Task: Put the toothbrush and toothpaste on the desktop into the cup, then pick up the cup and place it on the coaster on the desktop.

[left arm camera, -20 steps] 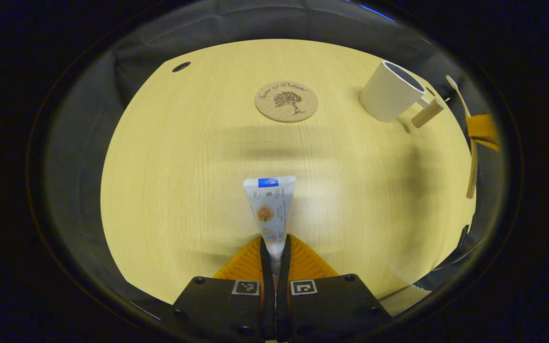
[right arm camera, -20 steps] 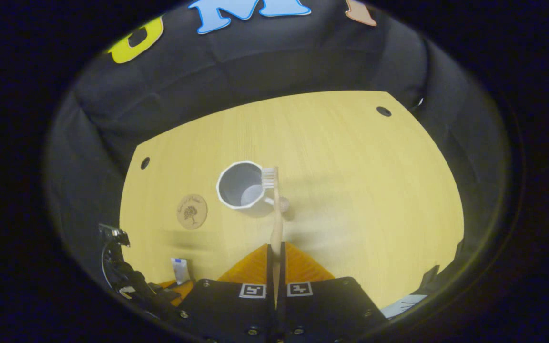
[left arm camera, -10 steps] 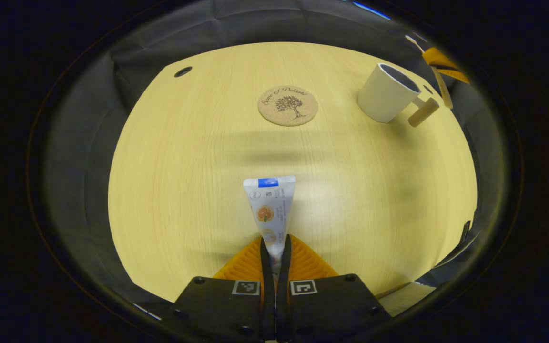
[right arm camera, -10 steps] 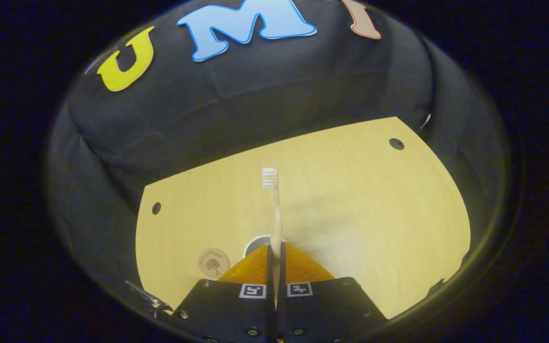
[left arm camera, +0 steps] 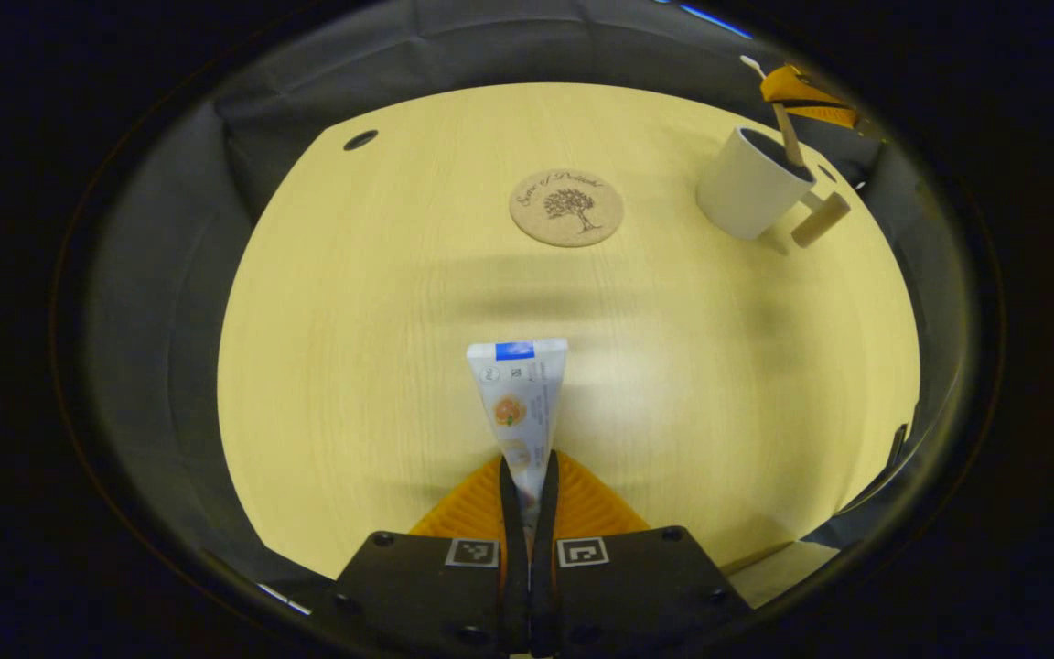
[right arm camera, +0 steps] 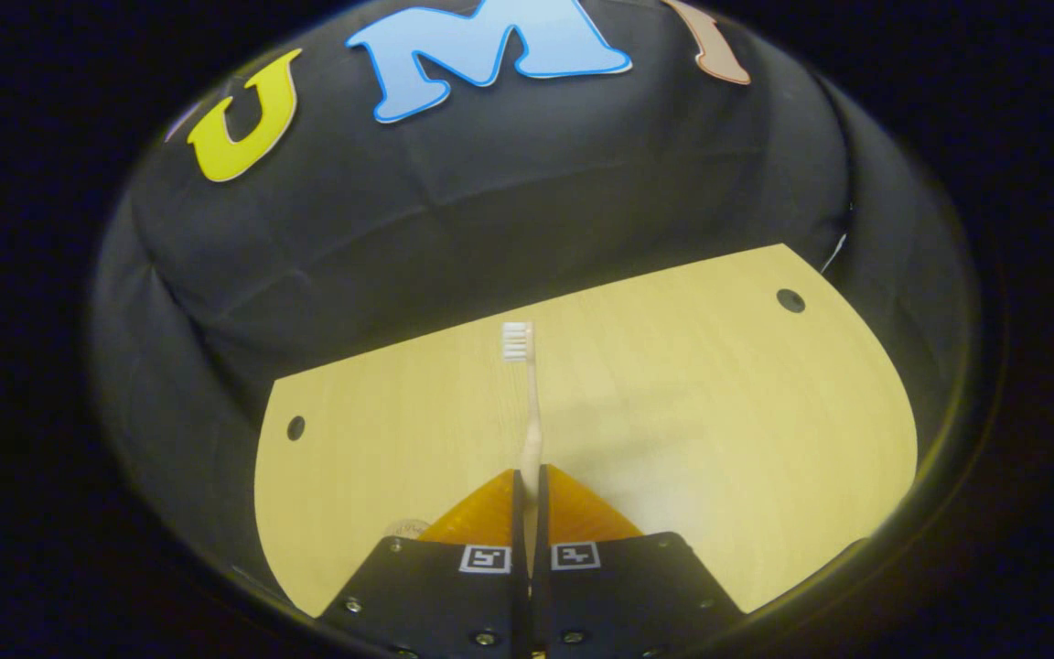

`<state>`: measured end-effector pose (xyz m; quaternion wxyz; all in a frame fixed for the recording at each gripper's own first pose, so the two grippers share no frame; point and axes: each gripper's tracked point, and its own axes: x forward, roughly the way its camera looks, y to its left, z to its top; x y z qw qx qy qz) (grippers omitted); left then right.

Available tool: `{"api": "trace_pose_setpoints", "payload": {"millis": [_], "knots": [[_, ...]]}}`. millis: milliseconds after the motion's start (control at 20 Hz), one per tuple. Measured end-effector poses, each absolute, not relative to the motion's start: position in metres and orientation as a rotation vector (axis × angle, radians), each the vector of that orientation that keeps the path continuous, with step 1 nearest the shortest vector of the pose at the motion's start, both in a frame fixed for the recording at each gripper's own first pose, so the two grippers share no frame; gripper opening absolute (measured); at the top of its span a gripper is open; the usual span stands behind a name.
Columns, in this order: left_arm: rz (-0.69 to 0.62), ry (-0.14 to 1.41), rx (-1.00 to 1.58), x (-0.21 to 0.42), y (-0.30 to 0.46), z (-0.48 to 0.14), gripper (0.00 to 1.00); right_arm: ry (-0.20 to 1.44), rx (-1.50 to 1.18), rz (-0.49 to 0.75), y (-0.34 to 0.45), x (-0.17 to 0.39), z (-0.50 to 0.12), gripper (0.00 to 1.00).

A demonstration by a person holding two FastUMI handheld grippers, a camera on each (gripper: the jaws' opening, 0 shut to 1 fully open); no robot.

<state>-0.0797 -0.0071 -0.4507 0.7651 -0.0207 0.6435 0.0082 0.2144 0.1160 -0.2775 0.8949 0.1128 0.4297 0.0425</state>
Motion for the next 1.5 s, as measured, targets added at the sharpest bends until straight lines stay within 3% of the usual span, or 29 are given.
{"api": "trace_pose_setpoints", "payload": {"millis": [500, 600, 650, 750, 1500], "knots": [[0.017, 1.266, -0.079, -0.040, -0.013, -0.408, 0.09, 0.882, 0.221, 0.136, 0.120, 0.198, -0.298, 0.05], [0.013, 1.234, -0.078, -0.029, -0.015, -0.399, 0.09, 0.878, 0.249, 0.160, 0.121, 0.194, -0.292, 0.20], [0.011, 1.220, -0.078, -0.023, -0.016, -0.395, 0.09, 0.869, 0.248, 0.152, 0.118, 0.194, -0.291, 0.38], [0.005, 1.191, -0.079, -0.011, -0.019, -0.388, 0.09, 0.867, 0.262, 0.147, 0.114, 0.190, -0.287, 0.47], [-0.134, 0.937, -0.059, 0.120, -0.097, -0.335, 0.09, 0.833, 0.311, 0.047, 0.029, 0.150, -0.262, 0.48]]}}
